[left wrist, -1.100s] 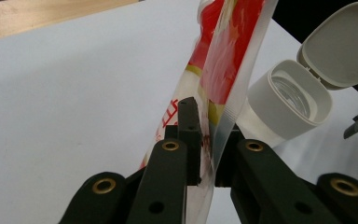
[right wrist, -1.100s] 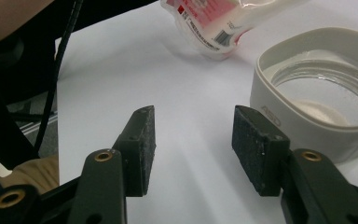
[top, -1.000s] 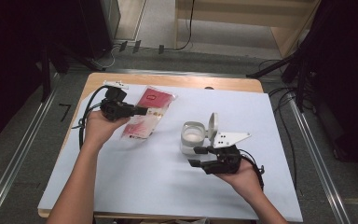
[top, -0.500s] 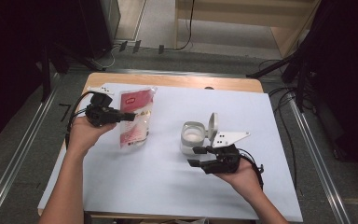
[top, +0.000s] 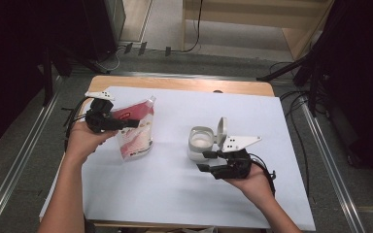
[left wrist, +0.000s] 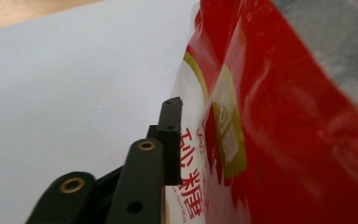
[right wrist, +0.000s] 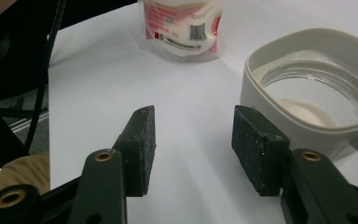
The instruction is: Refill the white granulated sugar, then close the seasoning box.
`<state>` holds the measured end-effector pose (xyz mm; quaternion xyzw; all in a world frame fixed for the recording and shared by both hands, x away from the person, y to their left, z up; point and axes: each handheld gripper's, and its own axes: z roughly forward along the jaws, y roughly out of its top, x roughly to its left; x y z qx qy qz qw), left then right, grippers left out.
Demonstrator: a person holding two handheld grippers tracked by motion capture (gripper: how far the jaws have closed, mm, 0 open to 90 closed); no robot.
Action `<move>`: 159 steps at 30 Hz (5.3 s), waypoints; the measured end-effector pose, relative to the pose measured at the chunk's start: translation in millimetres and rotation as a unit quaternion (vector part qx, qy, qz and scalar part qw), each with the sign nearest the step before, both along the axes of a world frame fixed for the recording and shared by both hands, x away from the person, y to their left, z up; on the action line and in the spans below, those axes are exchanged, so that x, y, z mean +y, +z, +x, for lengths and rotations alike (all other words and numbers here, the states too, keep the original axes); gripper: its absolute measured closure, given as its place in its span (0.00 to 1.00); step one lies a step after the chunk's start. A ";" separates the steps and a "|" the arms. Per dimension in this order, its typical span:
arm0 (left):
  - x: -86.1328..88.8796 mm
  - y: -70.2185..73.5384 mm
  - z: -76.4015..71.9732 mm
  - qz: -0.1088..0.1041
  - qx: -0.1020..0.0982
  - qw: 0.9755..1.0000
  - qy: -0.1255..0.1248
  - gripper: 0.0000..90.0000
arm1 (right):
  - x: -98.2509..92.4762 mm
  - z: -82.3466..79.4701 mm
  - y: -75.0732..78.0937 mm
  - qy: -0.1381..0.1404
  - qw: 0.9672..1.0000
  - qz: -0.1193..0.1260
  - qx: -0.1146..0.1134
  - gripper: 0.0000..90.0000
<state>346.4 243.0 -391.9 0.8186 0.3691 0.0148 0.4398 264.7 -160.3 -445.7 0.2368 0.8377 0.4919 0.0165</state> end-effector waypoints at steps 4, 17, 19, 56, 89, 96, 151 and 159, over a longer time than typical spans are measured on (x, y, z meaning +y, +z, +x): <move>2.9 3.1 -2.7 -0.006 -0.012 1.000 -0.008 0.69 | -0.6 0.9 -0.2 -0.003 1.000 -0.002 -0.001 0.56; 9.4 10.1 -8.0 -0.001 -0.017 0.999 -0.031 0.54 | -4.4 3.2 -0.4 -0.010 1.000 -0.008 -0.002 0.55; 9.5 12.0 -8.6 0.004 -0.015 0.999 -0.033 0.53 | -5.2 3.5 -0.2 -0.011 1.000 -0.007 -0.001 0.55; 25.4 75.9 -30.7 0.013 -0.065 0.998 0.009 0.49 | -5.3 5.8 -0.9 -0.008 1.000 -0.010 0.003 0.55; 50.1 33.7 -8.0 0.025 -0.051 0.996 0.076 0.50 | -26.4 -0.2 13.1 -0.004 1.000 0.001 0.009 0.67; 48.2 23.2 -3.8 0.031 -0.040 0.996 0.073 0.49 | -42.4 1.8 17.6 -0.016 1.000 0.001 0.015 0.90; 44.3 5.2 2.8 0.040 -0.041 0.997 0.055 0.50 | -70.3 76.9 26.1 -0.083 0.996 0.010 0.031 1.00; 44.1 5.3 3.0 0.039 -0.039 0.997 0.054 0.49 | -61.3 71.9 25.6 -0.079 0.996 0.001 0.031 1.00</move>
